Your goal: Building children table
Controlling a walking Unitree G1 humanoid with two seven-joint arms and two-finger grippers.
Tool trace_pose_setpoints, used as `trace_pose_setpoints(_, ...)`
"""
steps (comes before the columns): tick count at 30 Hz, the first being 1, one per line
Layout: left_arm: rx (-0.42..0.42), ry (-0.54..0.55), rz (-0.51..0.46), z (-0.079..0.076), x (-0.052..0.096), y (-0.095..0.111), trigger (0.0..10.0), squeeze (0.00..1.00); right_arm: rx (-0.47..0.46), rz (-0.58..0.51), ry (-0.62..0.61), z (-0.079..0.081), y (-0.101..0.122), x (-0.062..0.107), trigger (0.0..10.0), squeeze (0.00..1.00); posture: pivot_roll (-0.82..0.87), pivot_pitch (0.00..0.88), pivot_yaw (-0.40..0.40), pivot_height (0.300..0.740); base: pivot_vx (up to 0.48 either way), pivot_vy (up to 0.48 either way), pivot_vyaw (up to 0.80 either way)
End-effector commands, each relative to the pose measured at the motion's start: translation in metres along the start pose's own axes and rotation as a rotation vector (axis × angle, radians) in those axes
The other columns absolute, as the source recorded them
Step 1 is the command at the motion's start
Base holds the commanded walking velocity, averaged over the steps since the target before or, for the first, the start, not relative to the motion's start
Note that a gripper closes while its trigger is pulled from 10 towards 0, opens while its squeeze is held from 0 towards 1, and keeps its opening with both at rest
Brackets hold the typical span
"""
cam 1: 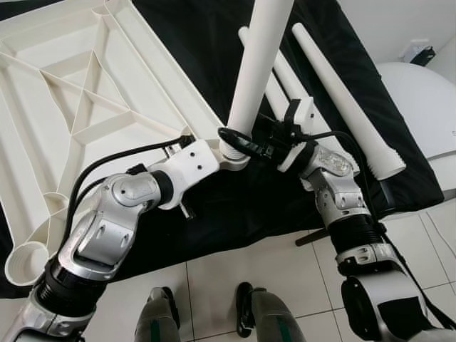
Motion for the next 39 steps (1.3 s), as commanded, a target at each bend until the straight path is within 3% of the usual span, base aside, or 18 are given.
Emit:
trace_pose_setpoints(1, 0.031, -0.105, 0.072, -0.024, -0.004, -0.017, 10.0, 0.00, -0.064, 0.053, -0.014, 0.003, -0.018, 0.010, 10.0, 0.00, 0.08, 0.272, -0.033, 0.740, 0.000, 0.000, 0.00)
trace_pose_setpoints(17, 0.030, -0.126, 0.091, -0.029, 0.001, -0.022, 10.0, 0.00, -0.160, 0.078, 0.045, 0.011, -0.025, 0.021, 10.0, 0.00, 0.07, 0.289, -0.030, 0.740, 0.000, 0.000, 0.00)
trace_pose_setpoints(39, 0.039, -0.117, 0.091, -0.031, 0.003, -0.022, 10.0, 0.00, -0.113, 0.161, 0.181, 0.016, -0.034, 0.013, 10.0, 0.00, 0.08, 0.288, -0.039, 0.740, 0.000, 0.000, 0.00)
Point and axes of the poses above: a point about 5 cm out from each wrist's last joint towards the gripper, its own x axis pointing back from the gripper into the wrist, its own y axis along the axis of the wrist's last joint, z = x × y, the point moved 1 cm from there along -x, pointing out of the wrist towards the gripper, and after that the axes turned 8 degrees about -x, right-handed, at the moved point
